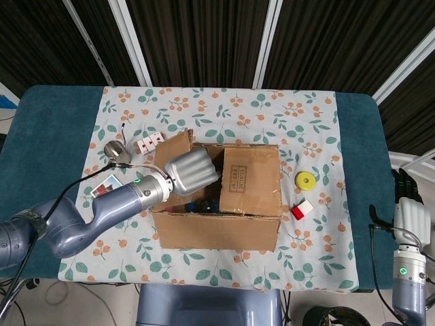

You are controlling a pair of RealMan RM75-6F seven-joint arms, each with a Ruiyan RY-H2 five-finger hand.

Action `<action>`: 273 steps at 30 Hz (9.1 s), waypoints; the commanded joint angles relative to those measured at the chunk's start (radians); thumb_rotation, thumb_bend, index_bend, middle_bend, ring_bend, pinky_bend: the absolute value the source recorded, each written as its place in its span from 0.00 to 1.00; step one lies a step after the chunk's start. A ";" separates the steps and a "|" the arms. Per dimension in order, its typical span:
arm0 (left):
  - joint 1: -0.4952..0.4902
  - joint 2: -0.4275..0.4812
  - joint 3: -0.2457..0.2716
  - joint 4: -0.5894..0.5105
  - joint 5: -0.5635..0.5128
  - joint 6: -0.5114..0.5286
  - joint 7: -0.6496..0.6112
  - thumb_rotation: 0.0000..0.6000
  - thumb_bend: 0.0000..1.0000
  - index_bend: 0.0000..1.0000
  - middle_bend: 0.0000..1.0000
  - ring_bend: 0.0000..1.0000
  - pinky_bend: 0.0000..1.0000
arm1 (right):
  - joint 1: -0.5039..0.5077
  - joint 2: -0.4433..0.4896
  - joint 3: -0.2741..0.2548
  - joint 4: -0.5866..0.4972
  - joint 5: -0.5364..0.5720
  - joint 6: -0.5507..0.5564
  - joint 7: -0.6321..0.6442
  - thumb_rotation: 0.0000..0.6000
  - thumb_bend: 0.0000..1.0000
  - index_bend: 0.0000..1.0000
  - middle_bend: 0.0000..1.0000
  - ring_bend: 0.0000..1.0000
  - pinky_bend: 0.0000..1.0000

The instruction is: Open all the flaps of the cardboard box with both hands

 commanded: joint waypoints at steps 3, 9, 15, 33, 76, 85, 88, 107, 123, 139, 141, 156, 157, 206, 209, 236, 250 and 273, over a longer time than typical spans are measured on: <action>-0.002 0.078 0.022 -0.054 0.005 -0.021 -0.003 1.00 0.99 0.40 0.68 0.48 0.48 | -0.003 -0.001 0.005 0.000 0.000 -0.003 0.000 1.00 0.41 0.00 0.00 0.00 0.23; 0.007 0.169 0.043 -0.104 0.013 -0.031 0.000 1.00 0.99 0.39 0.68 0.48 0.48 | -0.006 -0.002 0.008 -0.001 -0.003 -0.008 -0.002 1.00 0.41 0.00 0.00 0.00 0.23; 0.030 0.256 0.062 -0.149 0.023 -0.021 0.007 1.00 0.99 0.39 0.67 0.47 0.48 | -0.009 -0.003 0.011 -0.002 -0.008 -0.011 -0.002 1.00 0.41 0.00 0.00 0.00 0.23; 0.218 0.408 0.079 -0.238 0.117 0.032 -0.032 1.00 0.98 0.38 0.67 0.47 0.48 | -0.016 -0.006 0.019 -0.010 -0.013 -0.018 -0.012 1.00 0.41 0.00 0.00 0.00 0.23; 1.226 -0.304 0.107 0.335 0.344 1.160 -0.438 1.00 0.26 0.00 0.00 0.00 0.01 | 0.367 0.232 0.125 -0.238 -0.196 -0.432 -0.277 1.00 0.50 0.02 0.00 0.00 0.23; 1.247 -0.314 0.060 0.385 0.350 1.146 -0.532 1.00 0.26 0.00 0.00 0.00 0.01 | 0.623 0.130 0.187 -0.174 -0.151 -0.626 -0.386 1.00 0.68 0.14 0.08 0.07 0.24; 1.253 -0.314 0.051 0.391 0.351 1.134 -0.546 1.00 0.26 0.00 0.00 0.00 0.01 | 0.713 0.087 0.195 -0.136 -0.144 -0.696 -0.413 1.00 0.82 0.27 0.19 0.14 0.26; 1.273 -0.304 0.012 0.383 0.350 1.050 -0.583 1.00 0.26 0.00 0.00 0.00 0.01 | 1.020 -0.183 0.085 0.145 -0.196 -0.954 -0.368 1.00 1.00 0.49 0.38 0.26 0.28; 1.285 -0.298 -0.016 0.369 0.347 1.004 -0.604 1.00 0.26 0.00 0.00 0.00 0.01 | 1.105 -0.184 -0.054 0.262 -0.287 -1.051 -0.437 1.00 1.00 0.70 0.59 0.31 0.29; 1.294 -0.292 -0.029 0.356 0.360 0.980 -0.611 1.00 0.26 0.00 0.00 0.00 0.01 | 1.173 -0.060 -0.100 0.196 -0.344 -1.101 -0.531 1.00 1.00 0.71 0.62 0.31 0.29; 1.296 -0.291 -0.030 0.353 0.362 0.977 -0.614 1.00 0.26 0.00 0.00 0.00 0.01 | 1.176 -0.044 -0.109 0.186 -0.341 -1.109 -0.547 1.00 1.00 0.71 0.62 0.31 0.29; 1.303 -0.285 -0.040 0.343 0.369 0.962 -0.625 1.00 0.26 0.00 0.00 0.00 0.01 | 1.197 0.056 -0.129 0.093 -0.302 -1.100 -0.664 1.00 1.00 0.71 0.62 0.31 0.29; 1.304 -0.285 -0.040 0.342 0.370 0.961 -0.625 1.00 0.26 0.00 0.00 0.00 0.01 | 1.199 0.062 -0.130 0.085 -0.300 -1.099 -0.671 1.00 1.00 0.71 0.62 0.31 0.29; 1.317 -0.282 -0.055 0.330 0.387 0.941 -0.619 1.00 0.26 0.00 0.00 0.00 0.01 | 1.217 0.320 -0.234 -0.059 -0.071 -1.013 -0.797 1.00 0.73 0.62 0.50 0.23 0.25; 1.317 -0.282 -0.057 0.329 0.385 0.940 -0.618 1.00 0.26 0.00 0.00 0.00 0.01 | 1.214 0.328 -0.244 -0.061 -0.070 -1.006 -0.808 1.00 0.61 0.53 0.44 0.20 0.24; 1.322 -0.275 -0.059 0.314 0.387 0.931 -0.616 1.00 0.26 0.00 0.00 0.00 0.01 | 1.213 0.445 -0.297 -0.117 -0.003 -0.947 -0.942 1.00 0.54 0.41 0.33 0.16 0.23; 1.325 -0.273 -0.060 0.310 0.391 0.934 -0.617 1.00 0.26 0.00 0.00 0.00 0.01 | 1.189 0.535 -0.319 -0.165 0.015 -0.929 -0.965 1.00 0.52 0.35 0.33 0.16 0.23; 1.328 -0.278 -0.059 0.309 0.400 0.938 -0.617 1.00 0.26 0.00 0.00 0.00 0.01 | 1.104 0.691 -0.296 -0.216 -0.031 -0.910 -0.914 1.00 0.50 0.32 0.33 0.16 0.23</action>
